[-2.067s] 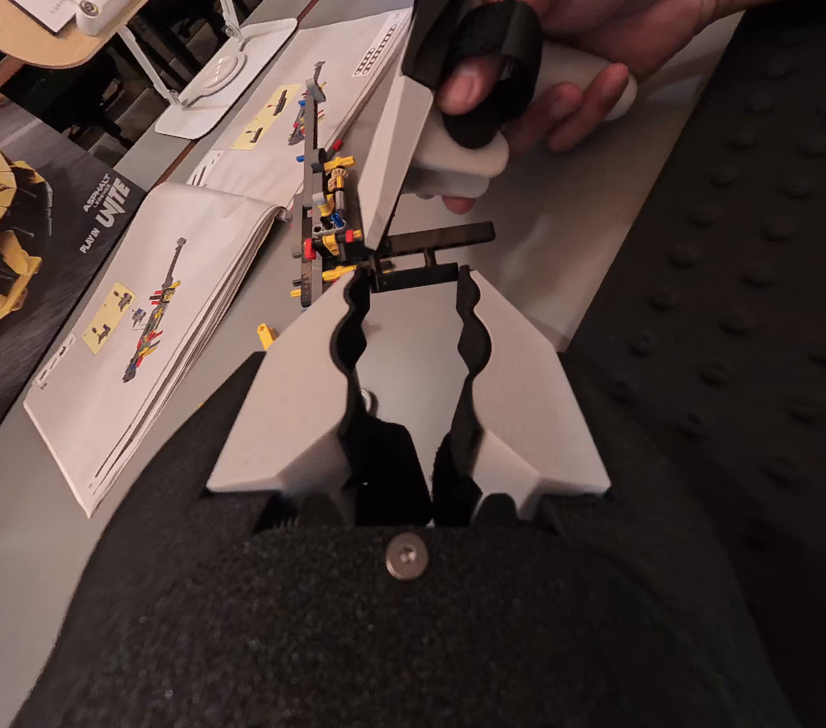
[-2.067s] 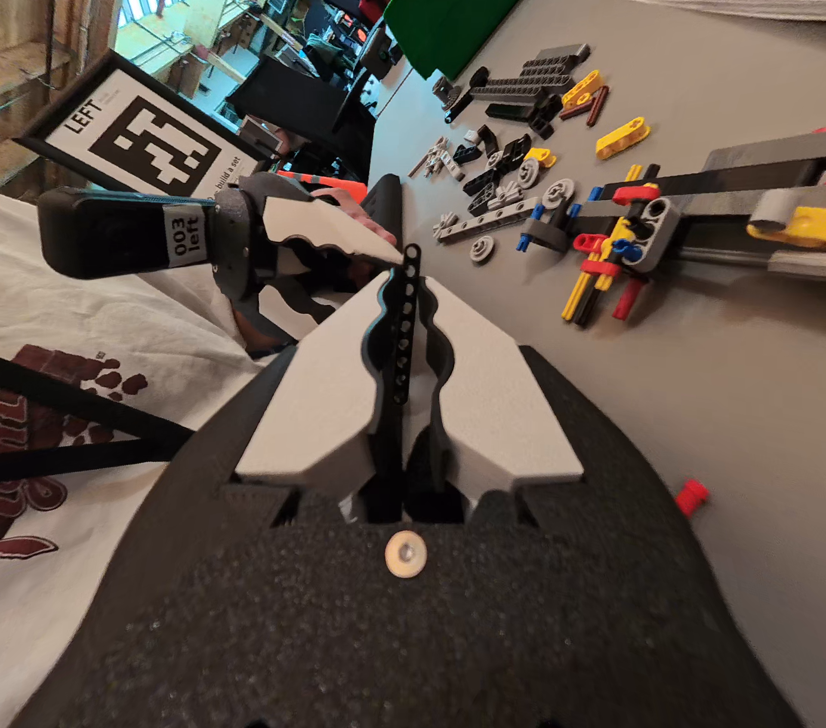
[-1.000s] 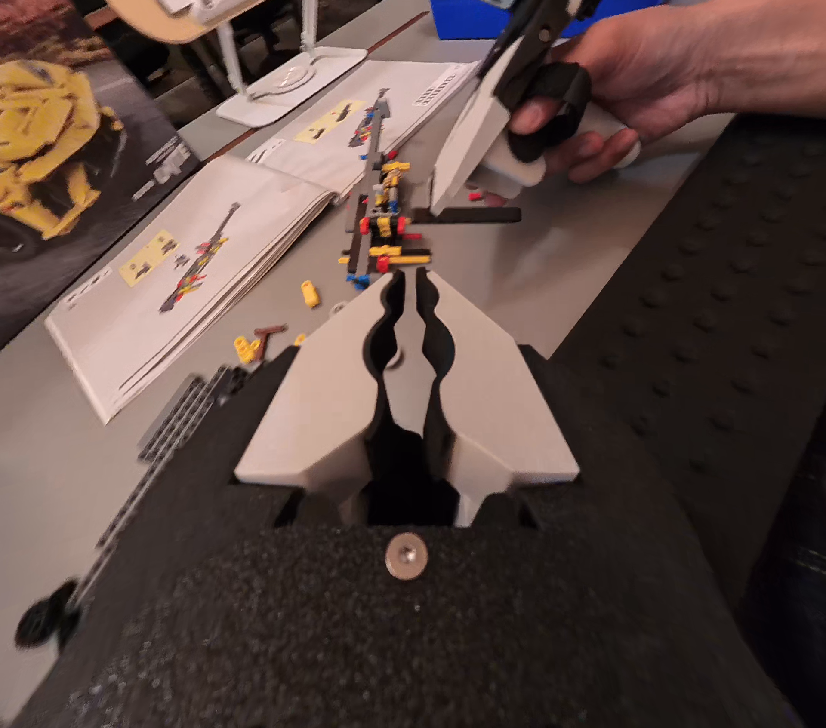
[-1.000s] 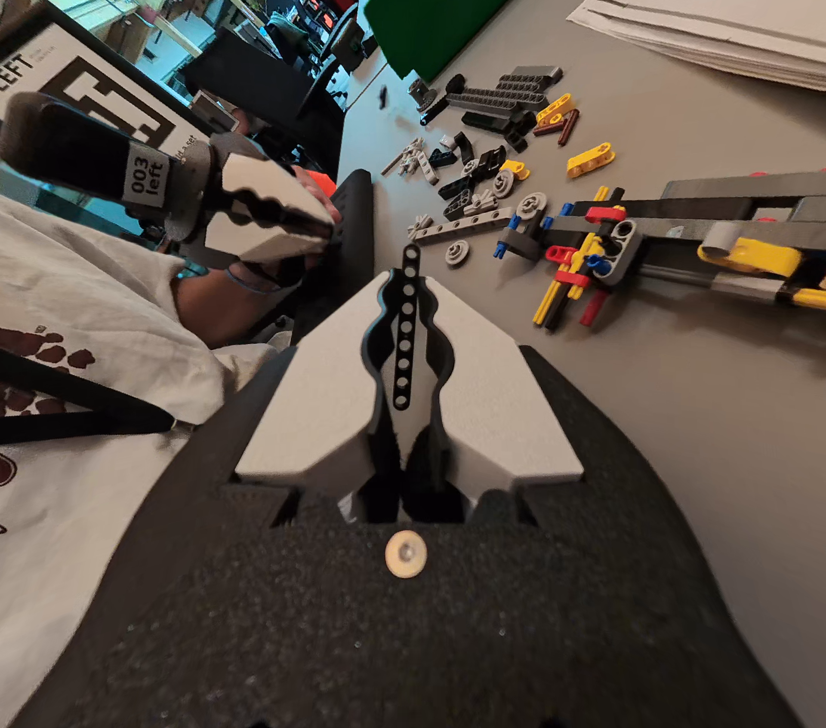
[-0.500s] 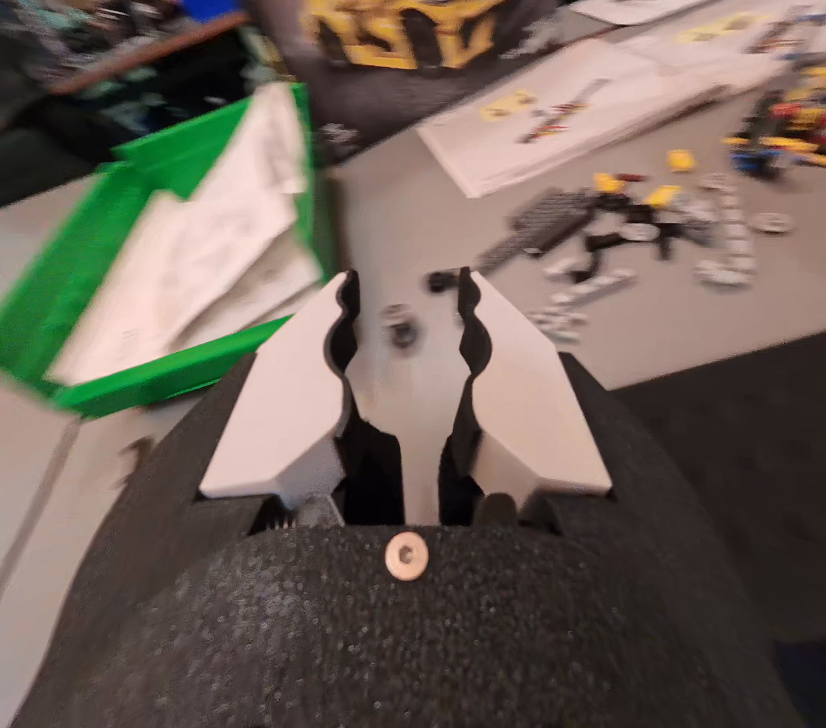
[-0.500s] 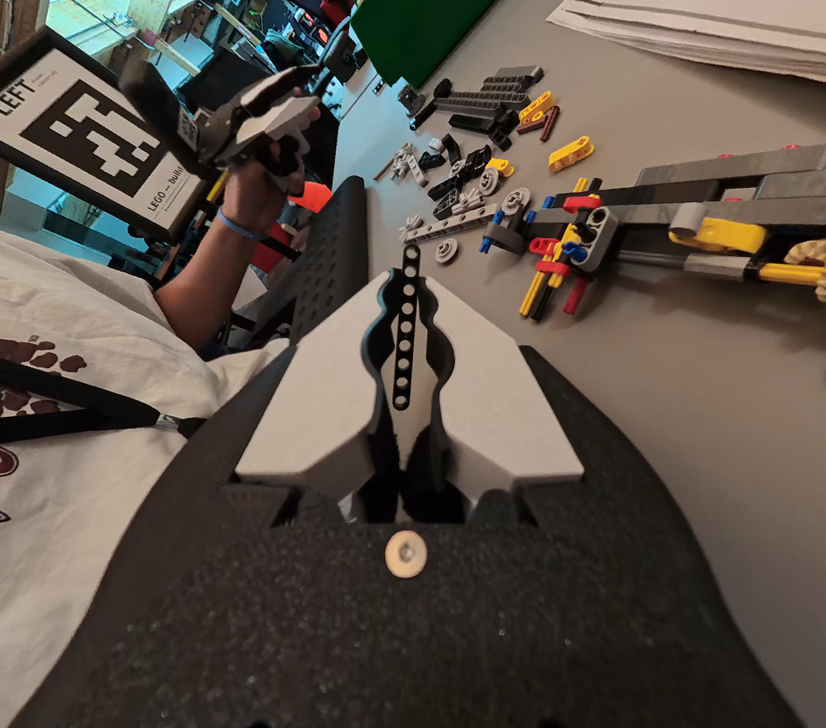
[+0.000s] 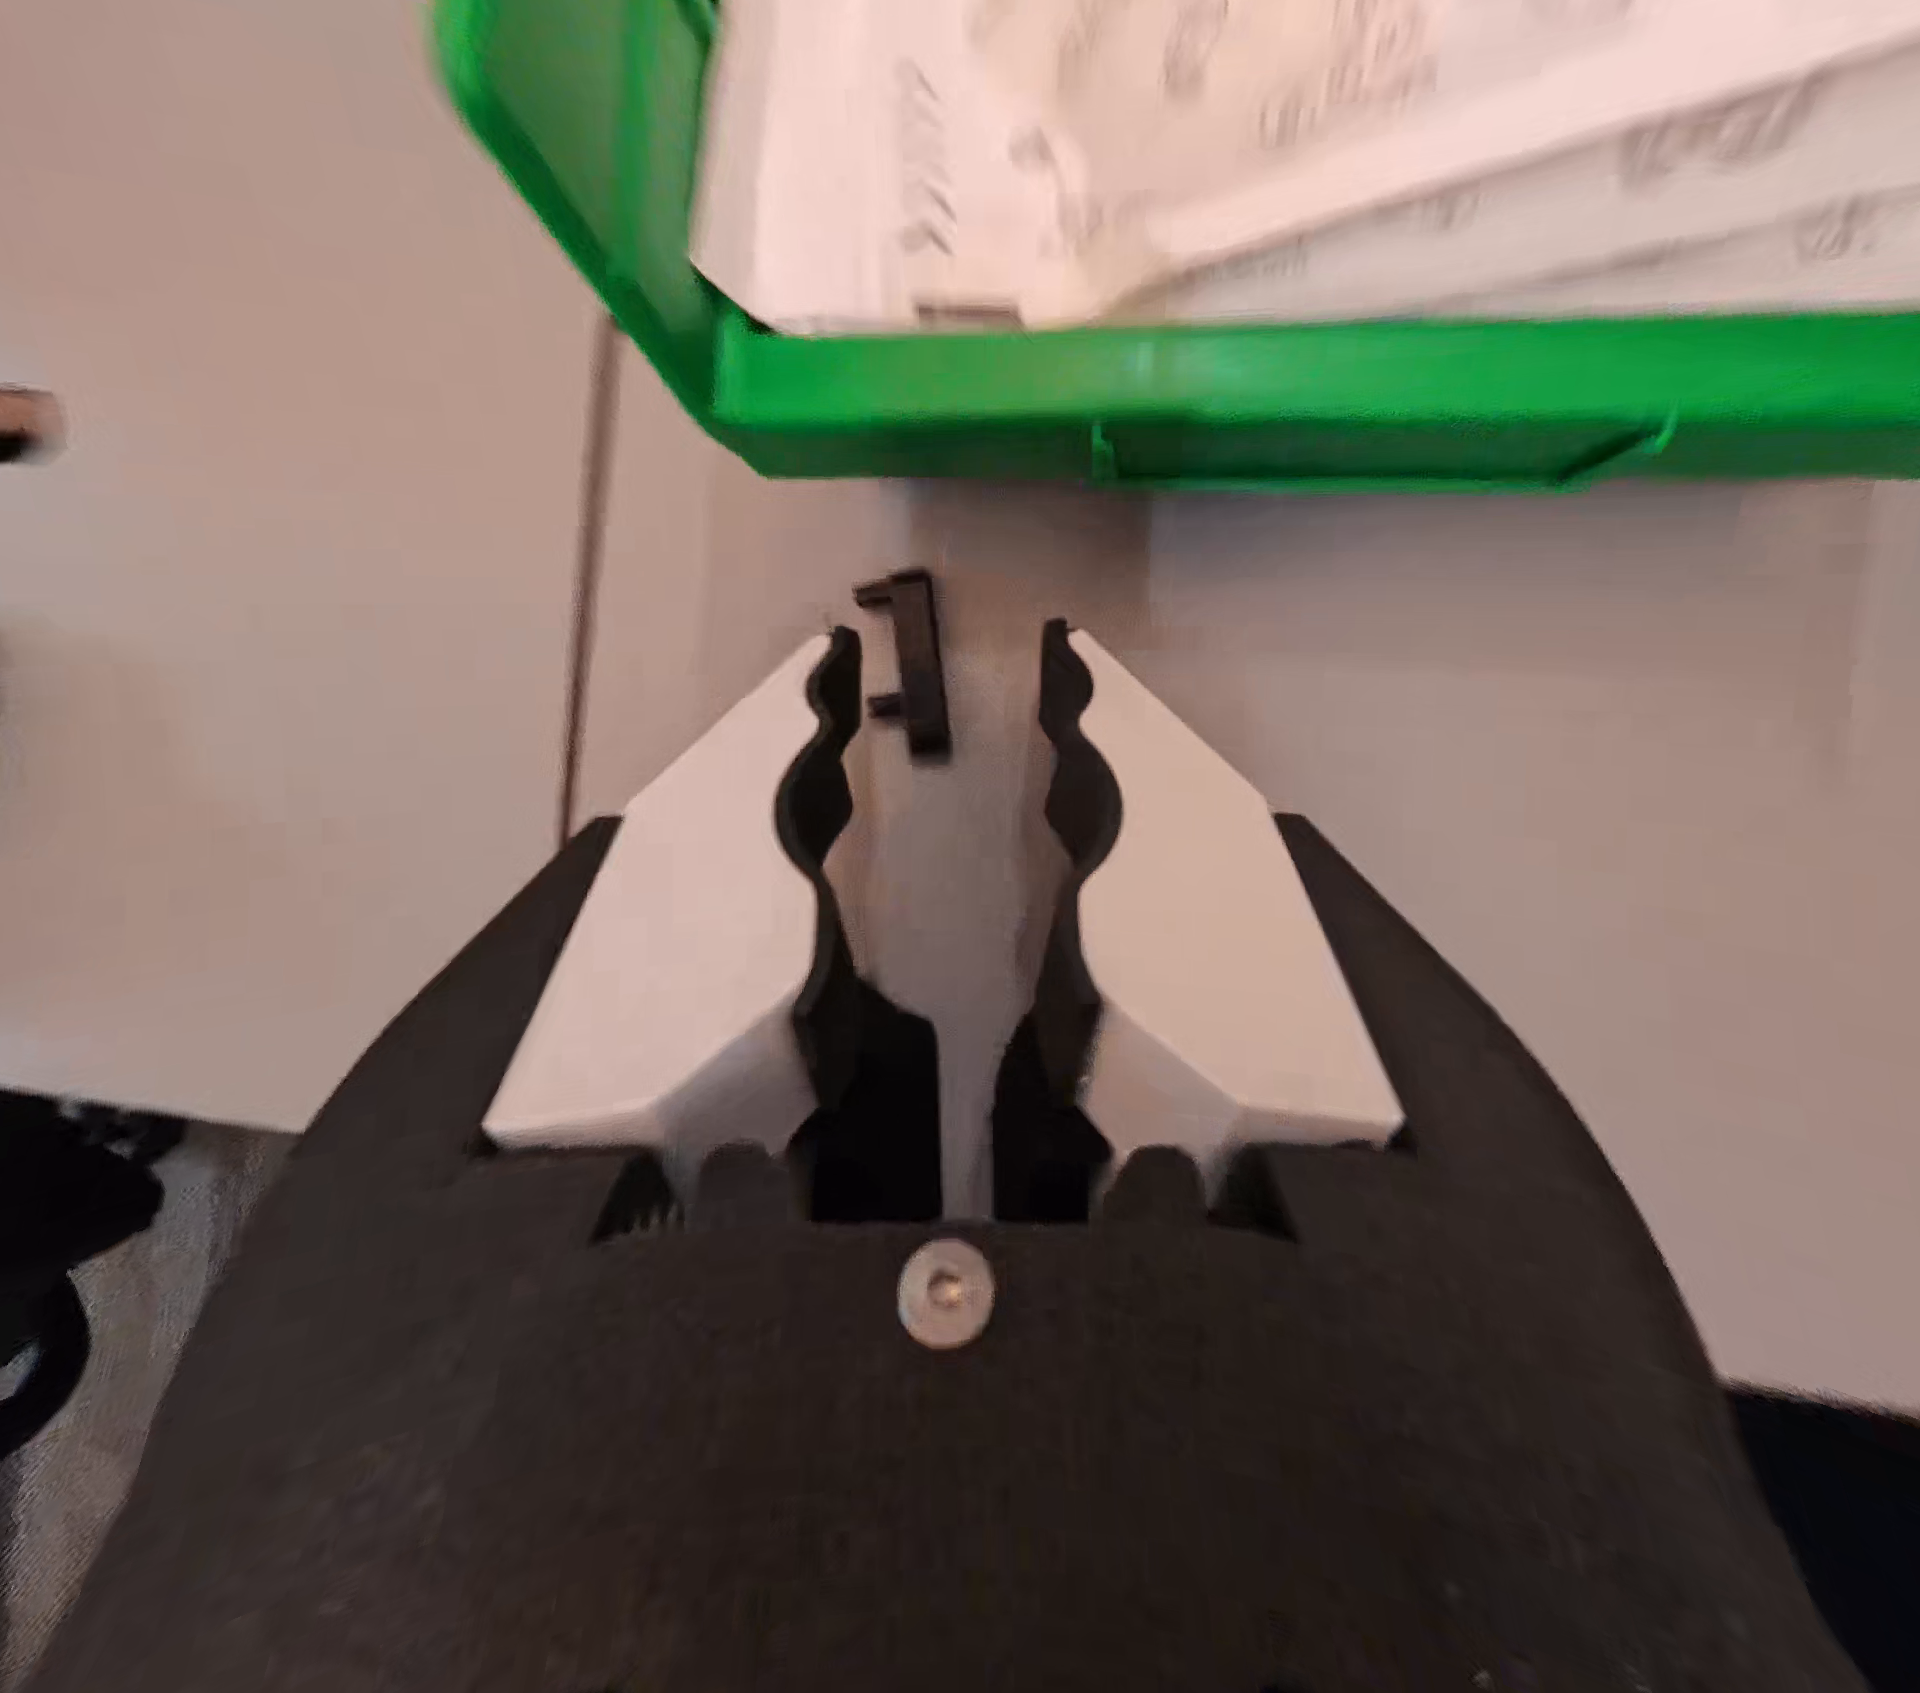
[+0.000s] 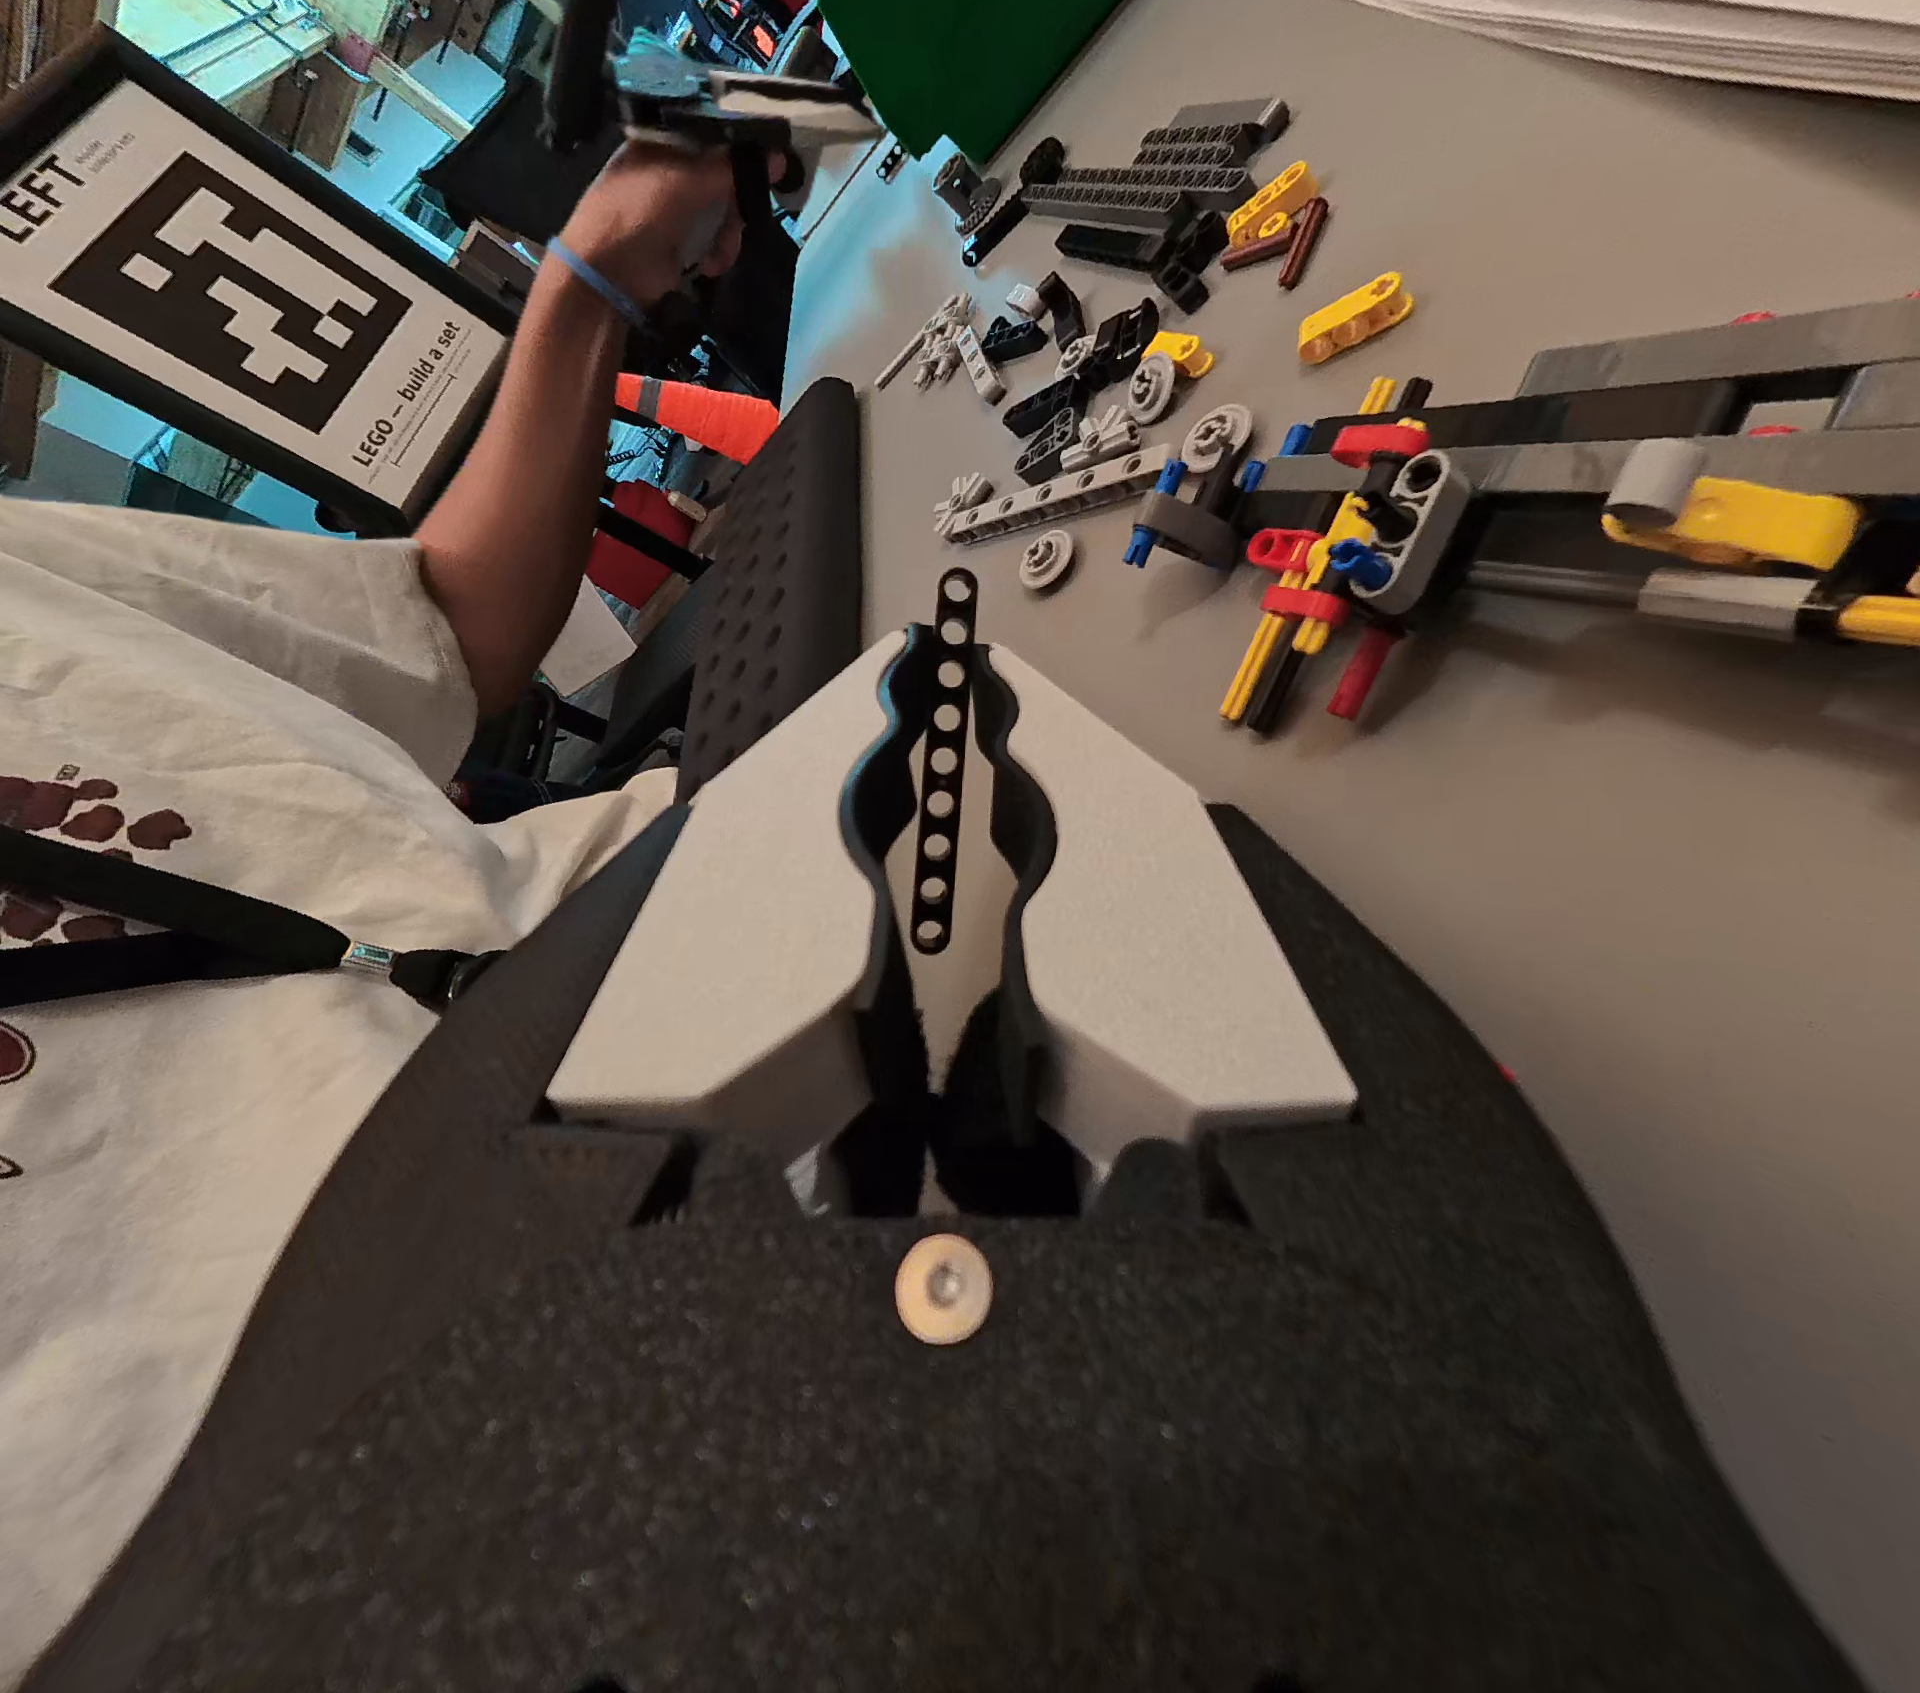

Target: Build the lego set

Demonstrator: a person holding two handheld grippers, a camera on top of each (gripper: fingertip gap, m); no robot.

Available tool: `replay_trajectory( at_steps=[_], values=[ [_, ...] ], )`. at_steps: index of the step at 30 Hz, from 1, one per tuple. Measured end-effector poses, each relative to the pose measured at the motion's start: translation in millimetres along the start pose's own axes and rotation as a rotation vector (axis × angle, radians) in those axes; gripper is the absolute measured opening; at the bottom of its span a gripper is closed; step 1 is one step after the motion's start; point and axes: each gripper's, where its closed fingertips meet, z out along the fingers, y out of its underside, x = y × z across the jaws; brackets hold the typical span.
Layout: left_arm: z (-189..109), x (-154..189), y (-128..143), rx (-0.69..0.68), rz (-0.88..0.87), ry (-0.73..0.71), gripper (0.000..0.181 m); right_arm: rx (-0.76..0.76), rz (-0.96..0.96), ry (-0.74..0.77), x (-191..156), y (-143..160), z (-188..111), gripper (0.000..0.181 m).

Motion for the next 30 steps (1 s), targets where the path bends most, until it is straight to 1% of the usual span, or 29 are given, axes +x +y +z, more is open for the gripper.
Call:
replay_trajectory(
  at_steps=[1,2,3,4,6,8,11,12,15,19,20,22,23,25,26,27,29,30],
  values=[
    [7,-1,6,-0.067,0.004,0.03,0.034,0.0,-0.002,-0.001,0,0,0,0.005],
    [12,-7,7,-0.091,0.003,0.019,0.031,0.002,-0.003,-0.003,-1,-1,0,0.005],
    [16,-8,7,-0.101,0.007,0.03,0.027,0.003,-0.004,-0.006,-2,-1,-1,0.005],
    [18,-7,6,-0.11,0.006,0.045,0.027,0.005,-0.004,-0.008,-2,-1,-1,0.005],
    [21,-7,6,-0.122,0.017,0.042,0.022,0.007,-0.004,-0.012,-3,-2,-2,0.005],
    [21,-3,7,-0.132,-0.006,0.067,0.015,0.008,-0.003,-0.016,-4,-2,-2,0.005],
    [17,-1,12,-0.154,-0.045,0.078,0.012,0.01,-0.002,-0.03,-6,-3,-2,0.005],
    [16,1,14,-0.156,-0.042,0.088,0.009,0.013,-0.002,-0.035,-7,-3,-2,0.005],
    [14,4,15,-0.135,0.027,0.084,0.006,0.015,-0.004,-0.053,-11,-4,-1,0.005],
    [12,8,14,-0.112,0.21,0.058,0.006,0.01,-0.015,-0.075,-17,-4,0,0.005],
    [7,20,6,-0.049,0.251,0.09,0.006,0.013,-0.023,-0.077,-18,-4,0,0.005],
    [-16,61,-18,0.147,0.326,0.192,0.006,0.027,-0.042,-0.09,-22,-7,-1,0.005],
    [-36,89,-32,0.266,0.344,0.268,0.006,0.04,-0.048,-0.105,-25,-9,-2,0.005],
    [-94,162,-62,0.563,0.357,0.506,0.006,0.094,-0.061,-0.206,-43,-20,-5,0.006],
    [-118,197,-68,0.65,0.409,0.581,0.006,0.132,-0.076,-0.278,-56,-27,-8,0.005],
    [-130,227,-67,0.674,0.501,0.591,0.006,0.164,-0.097,-0.335,-67,-33,-9,0.005],
    [-142,287,-60,0.695,0.722,0.567,0.007,0.186,-0.102,-0.388,-77,-40,-6,0.005],
    [-155,323,-57,0.761,0.801,0.621,0.007,0.186,-0.097,-0.414,-80,-42,-3,0.005]
  ],
)
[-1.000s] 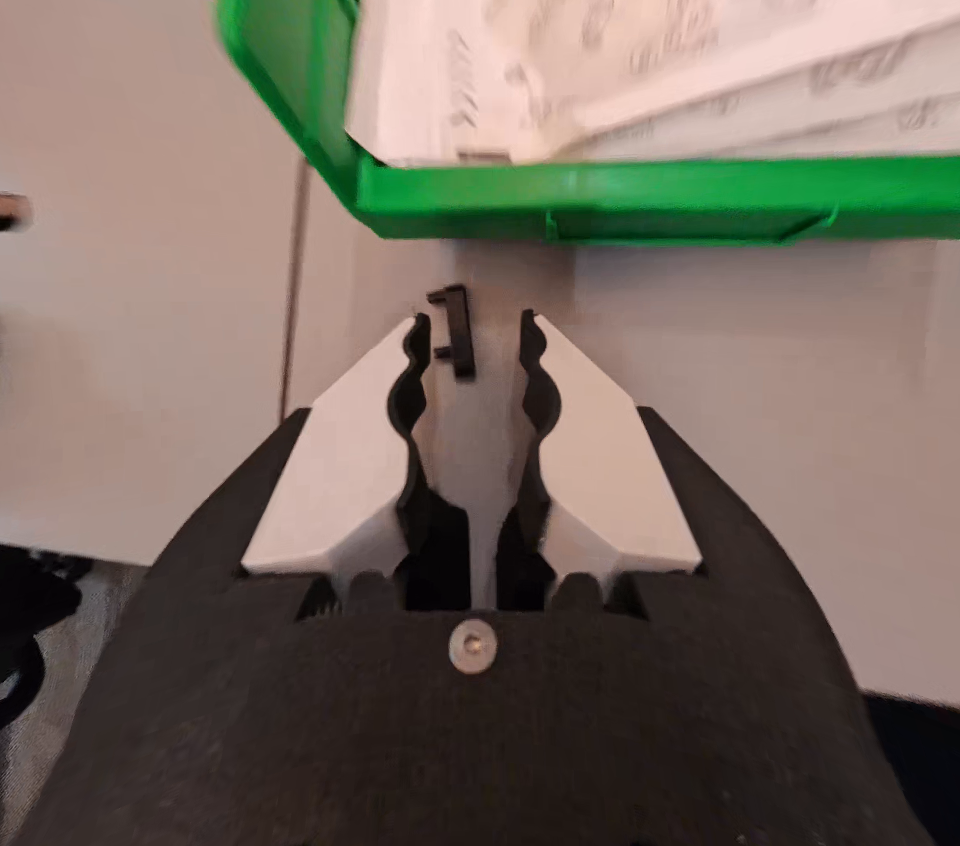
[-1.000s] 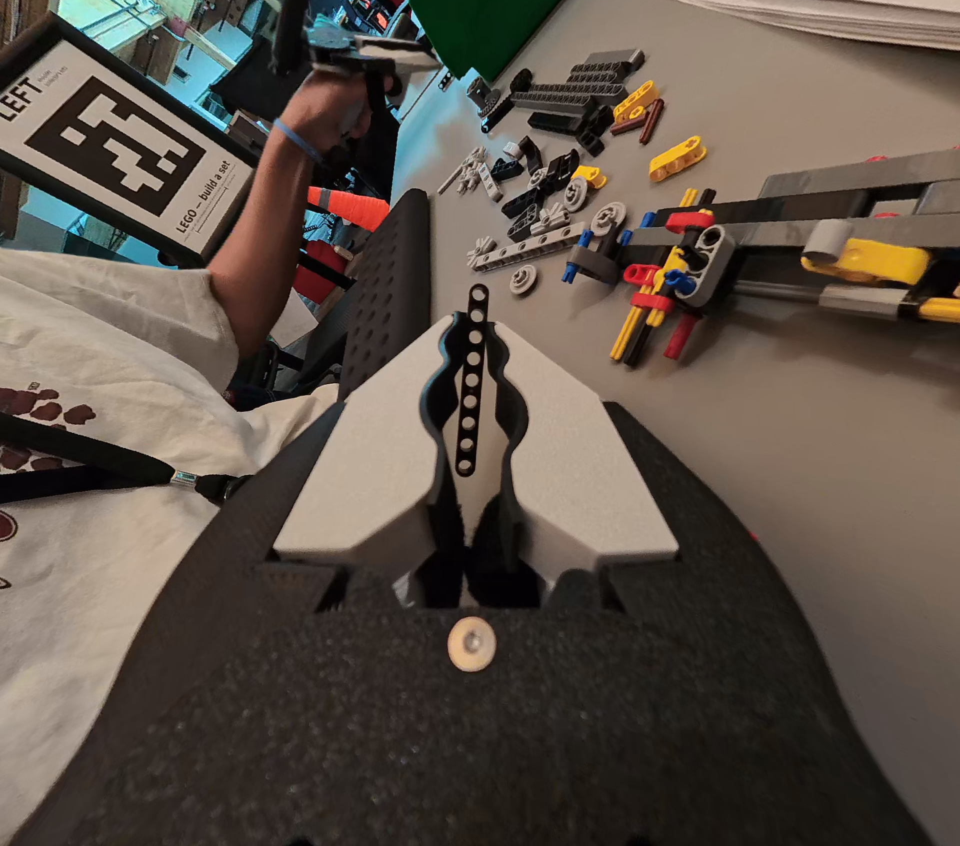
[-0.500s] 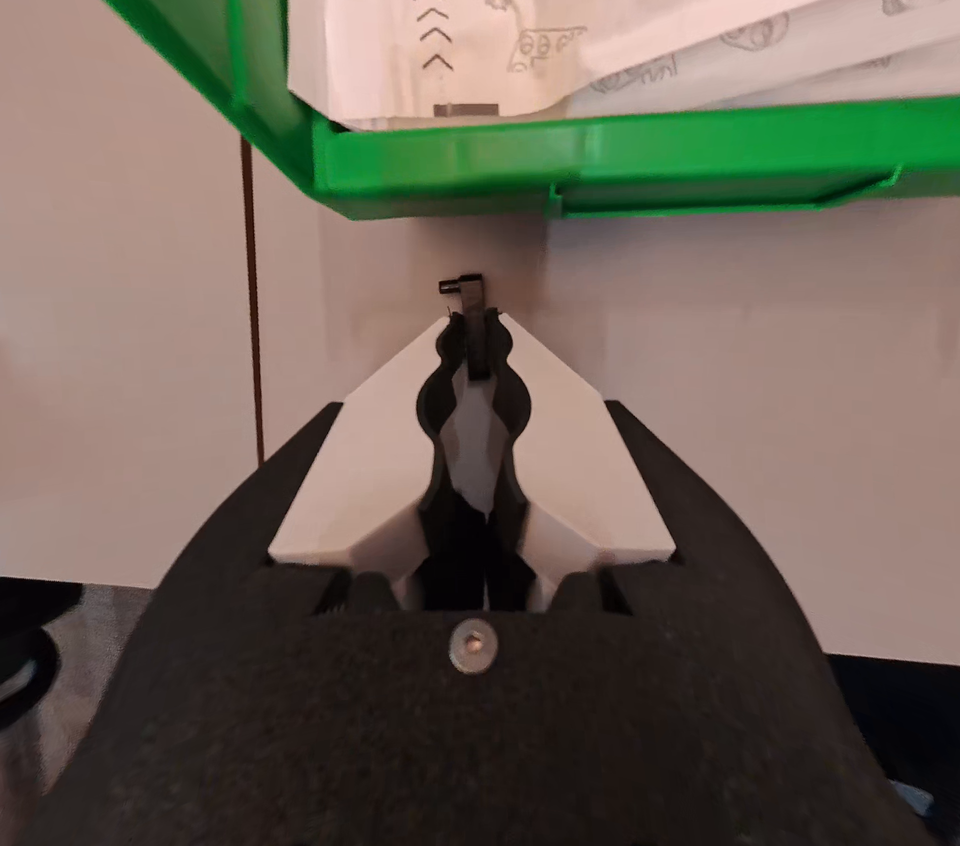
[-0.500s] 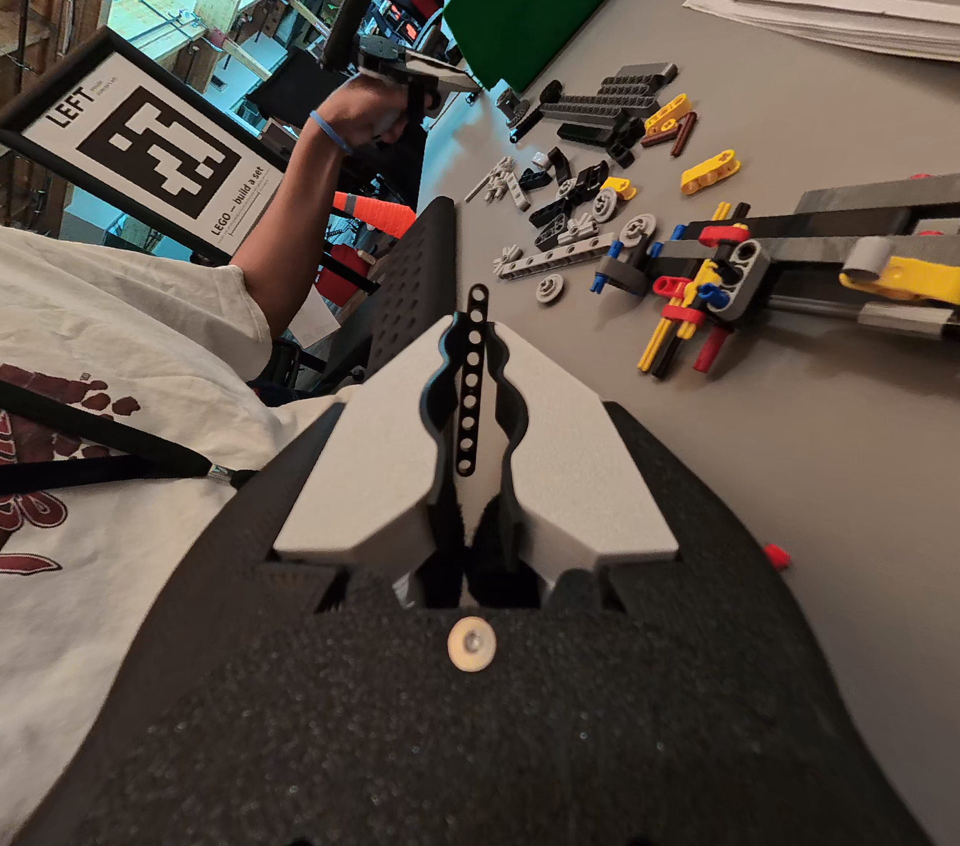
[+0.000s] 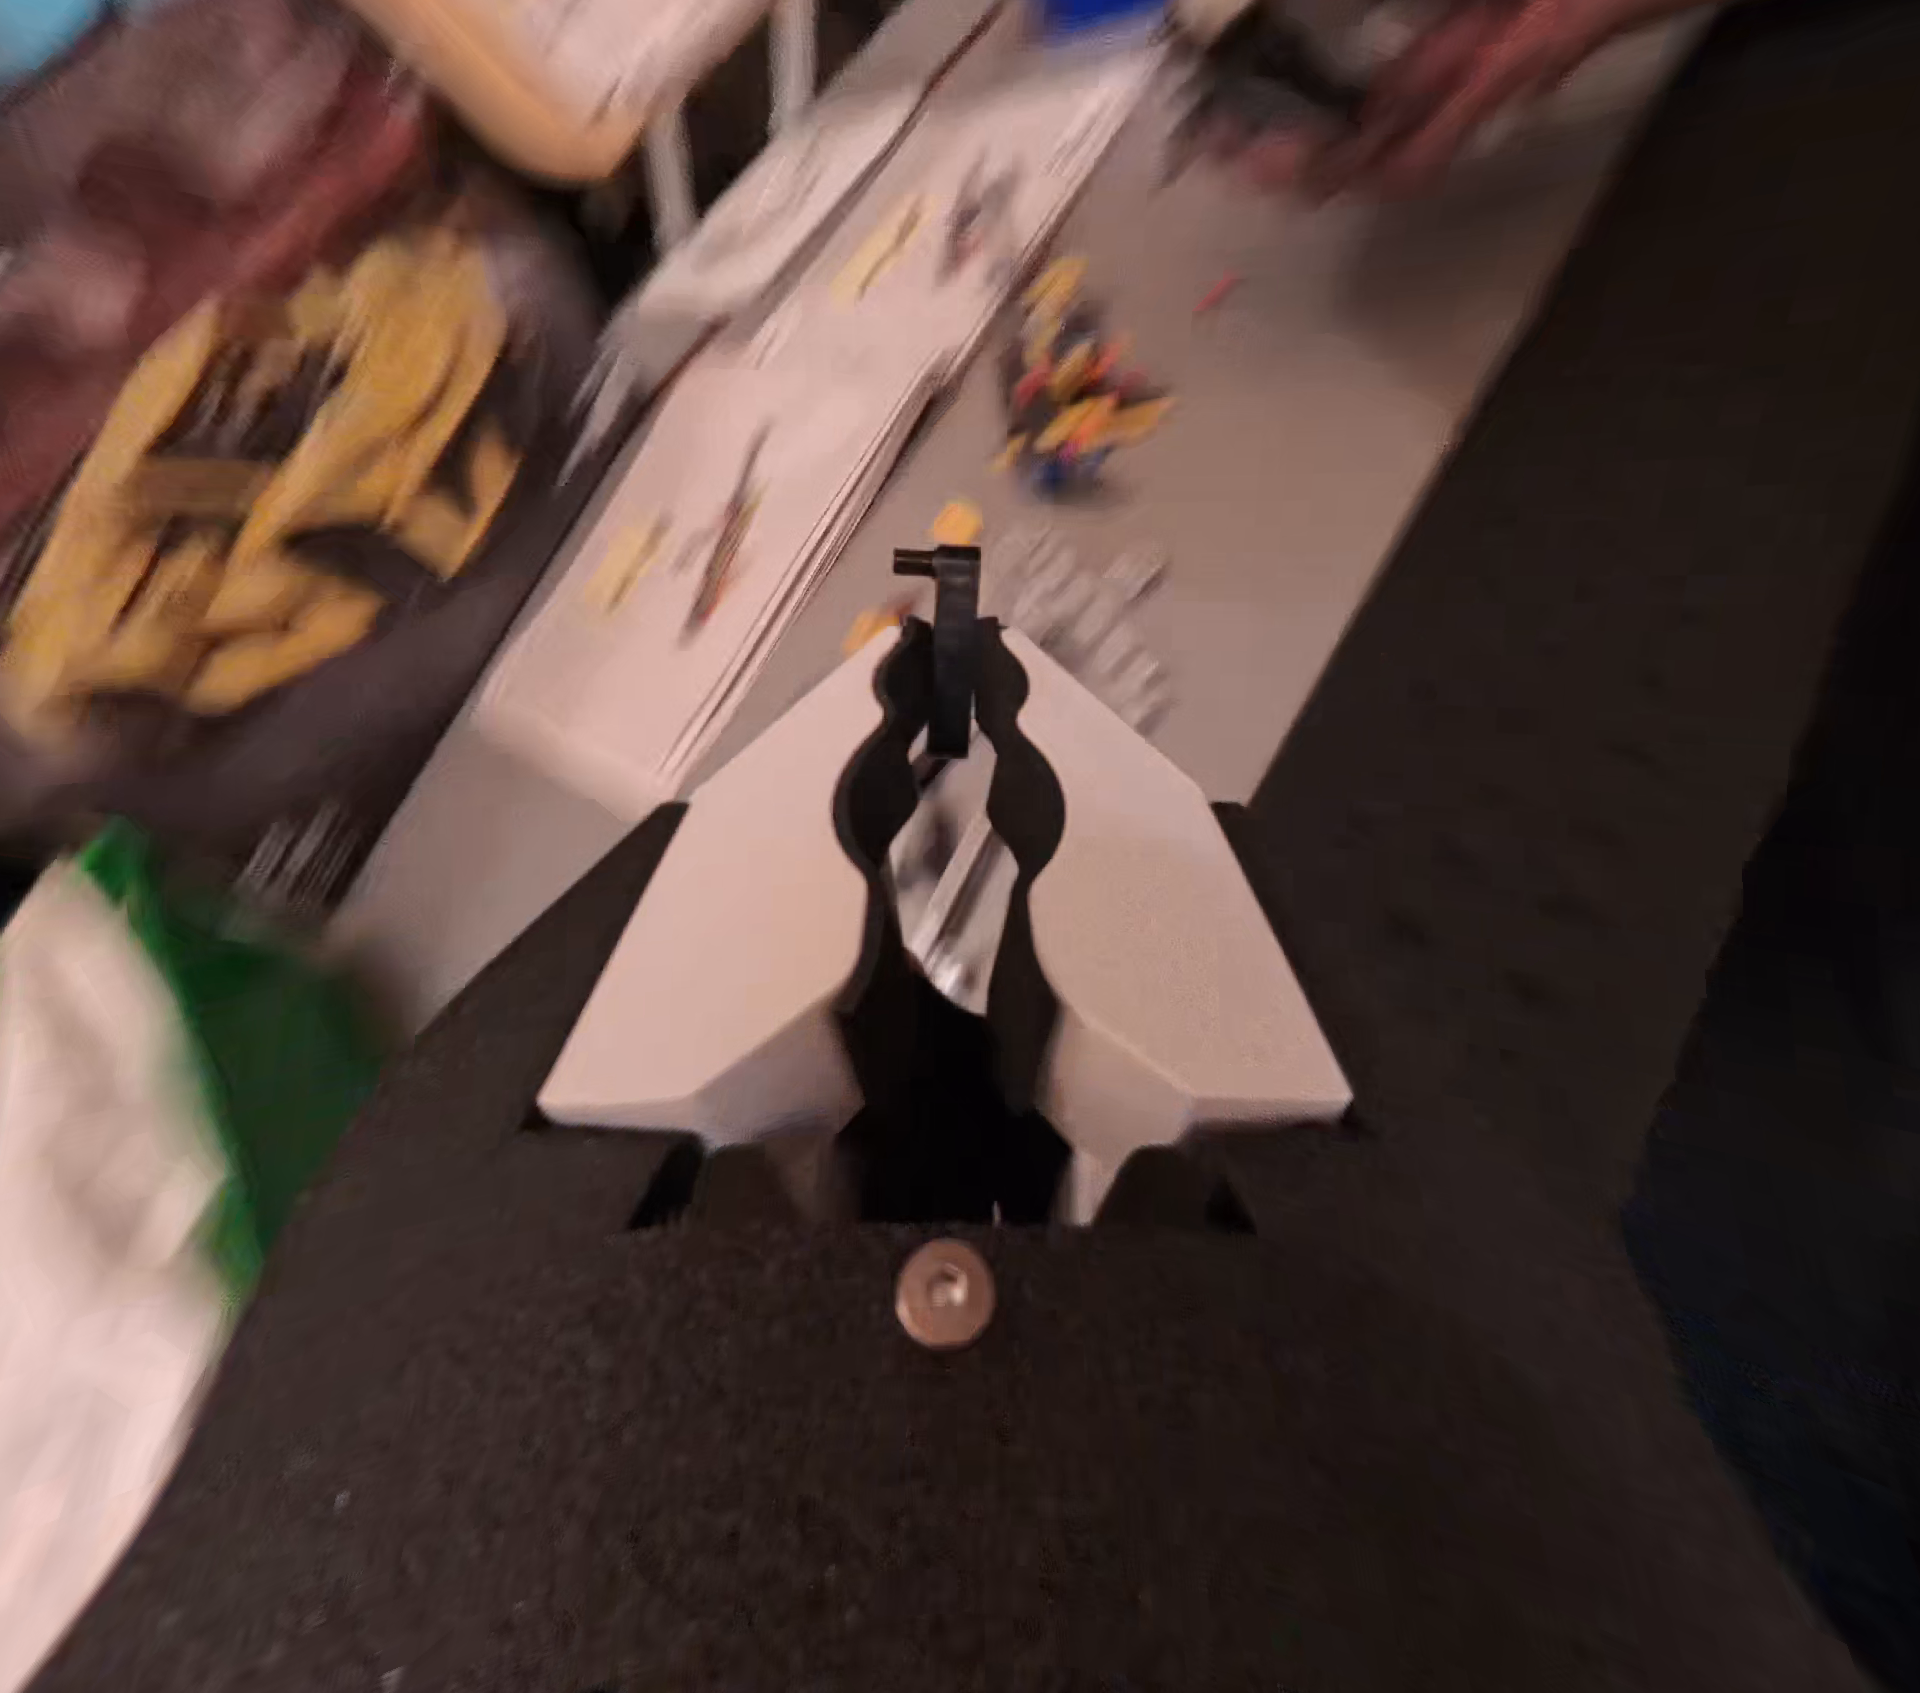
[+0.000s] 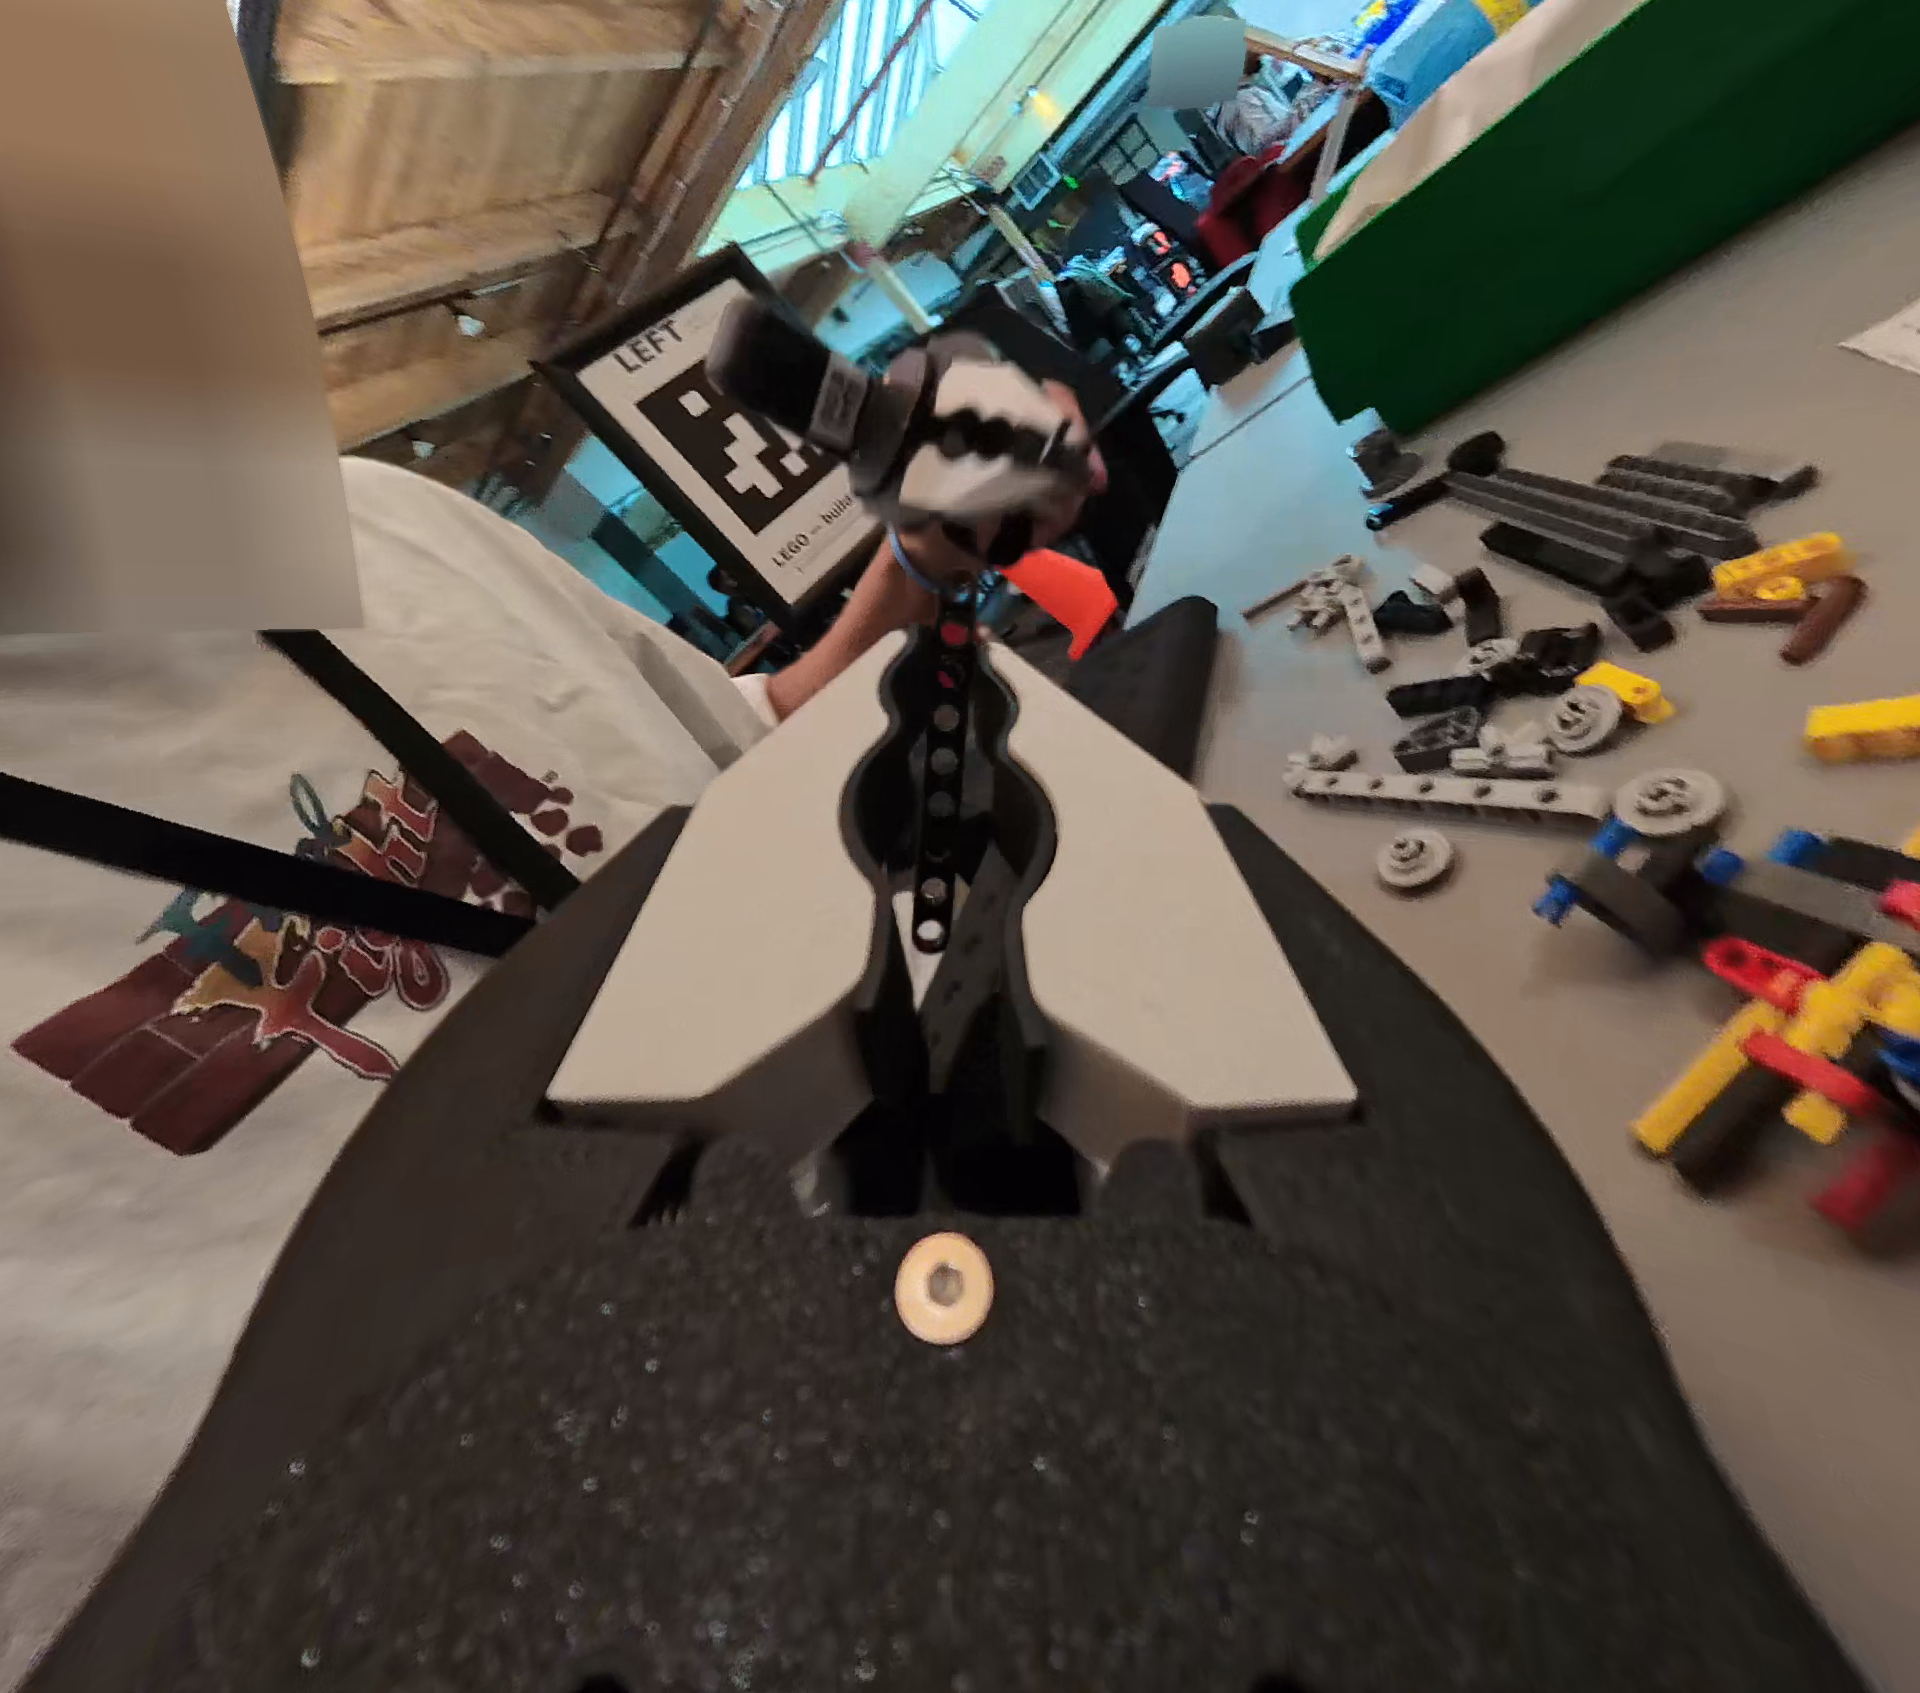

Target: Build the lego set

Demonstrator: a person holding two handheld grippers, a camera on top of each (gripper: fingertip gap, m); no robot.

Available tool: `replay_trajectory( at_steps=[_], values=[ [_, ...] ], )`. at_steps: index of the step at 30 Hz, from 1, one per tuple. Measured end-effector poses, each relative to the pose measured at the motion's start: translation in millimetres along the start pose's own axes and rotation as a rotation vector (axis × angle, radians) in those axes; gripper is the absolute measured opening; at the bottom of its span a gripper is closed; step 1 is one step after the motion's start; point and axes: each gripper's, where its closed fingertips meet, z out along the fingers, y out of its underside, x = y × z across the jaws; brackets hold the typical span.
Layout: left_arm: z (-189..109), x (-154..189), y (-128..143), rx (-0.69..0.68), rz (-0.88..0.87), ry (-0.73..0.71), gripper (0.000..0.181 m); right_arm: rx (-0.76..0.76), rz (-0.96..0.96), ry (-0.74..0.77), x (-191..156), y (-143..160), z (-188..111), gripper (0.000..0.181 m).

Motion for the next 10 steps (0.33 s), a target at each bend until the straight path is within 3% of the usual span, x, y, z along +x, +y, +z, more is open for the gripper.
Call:
replay_trajectory(
  at_steps=[2,5,7,10],
  values=[
    [25,45,-54,0.237,-0.065,0.185,0.006,0.03,-0.059,-0.044,-10,-7,6,0.005],
    [26,68,-132,0.679,-0.592,0.614,0.006,0.135,-0.138,-0.162,-39,-25,9,0.006],
    [32,61,-152,0.85,-0.845,0.784,0.006,0.199,-0.125,-0.234,-55,-35,11,0.005],
    [50,58,-157,0.938,-1.026,0.948,0.006,0.266,-0.061,-0.289,-64,-41,15,0.005]
  ],
)
